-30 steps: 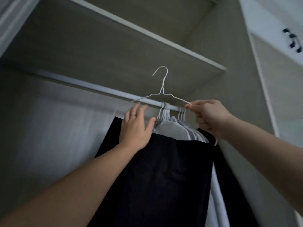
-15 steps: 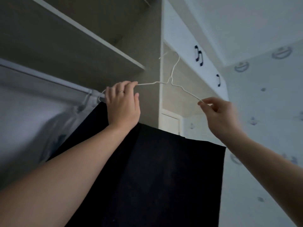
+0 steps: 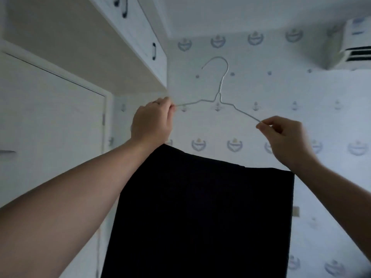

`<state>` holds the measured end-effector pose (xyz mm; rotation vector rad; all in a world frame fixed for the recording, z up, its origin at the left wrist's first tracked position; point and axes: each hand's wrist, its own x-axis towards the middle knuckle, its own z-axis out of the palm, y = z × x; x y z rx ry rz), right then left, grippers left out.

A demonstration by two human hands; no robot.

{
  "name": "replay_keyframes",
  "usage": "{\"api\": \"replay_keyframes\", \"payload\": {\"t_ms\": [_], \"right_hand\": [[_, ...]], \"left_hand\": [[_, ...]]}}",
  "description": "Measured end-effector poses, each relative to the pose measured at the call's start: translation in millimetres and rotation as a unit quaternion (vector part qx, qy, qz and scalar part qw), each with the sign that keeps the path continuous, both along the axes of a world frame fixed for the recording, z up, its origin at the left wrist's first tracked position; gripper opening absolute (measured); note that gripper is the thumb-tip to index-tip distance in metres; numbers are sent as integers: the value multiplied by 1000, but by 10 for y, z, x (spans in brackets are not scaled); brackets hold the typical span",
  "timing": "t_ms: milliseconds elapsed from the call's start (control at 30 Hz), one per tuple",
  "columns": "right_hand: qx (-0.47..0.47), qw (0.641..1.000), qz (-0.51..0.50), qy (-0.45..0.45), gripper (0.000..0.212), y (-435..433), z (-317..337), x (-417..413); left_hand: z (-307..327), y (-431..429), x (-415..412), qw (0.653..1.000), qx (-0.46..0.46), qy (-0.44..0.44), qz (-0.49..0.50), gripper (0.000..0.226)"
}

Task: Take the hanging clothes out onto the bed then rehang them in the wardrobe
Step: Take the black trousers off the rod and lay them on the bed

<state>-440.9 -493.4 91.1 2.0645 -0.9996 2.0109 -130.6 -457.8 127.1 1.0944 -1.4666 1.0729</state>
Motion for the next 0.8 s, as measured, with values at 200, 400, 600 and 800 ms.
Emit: {"api": "replay_keyframes", "payload": {"t_ms": [200, 400, 600, 800], "right_hand": [[100, 985, -137, 35, 17, -6, -547, -1329], [183, 941, -280, 56, 21, 294, -1204, -2318], [272, 878, -393, 17, 21, 747, -1962, -3106], [356, 809, -465, -54, 24, 1406, -2833, -3476]], "left_hand": [[-760, -953, -1213, 986, 99, 18, -129, 28], [-1583, -1617, -2432, 936, 210, 4, -283, 36], [-2390, -1967, -3671, 849, 288, -55, -440, 39], [-3335, -1939, -4719, 756, 354, -130, -535, 40]]}}
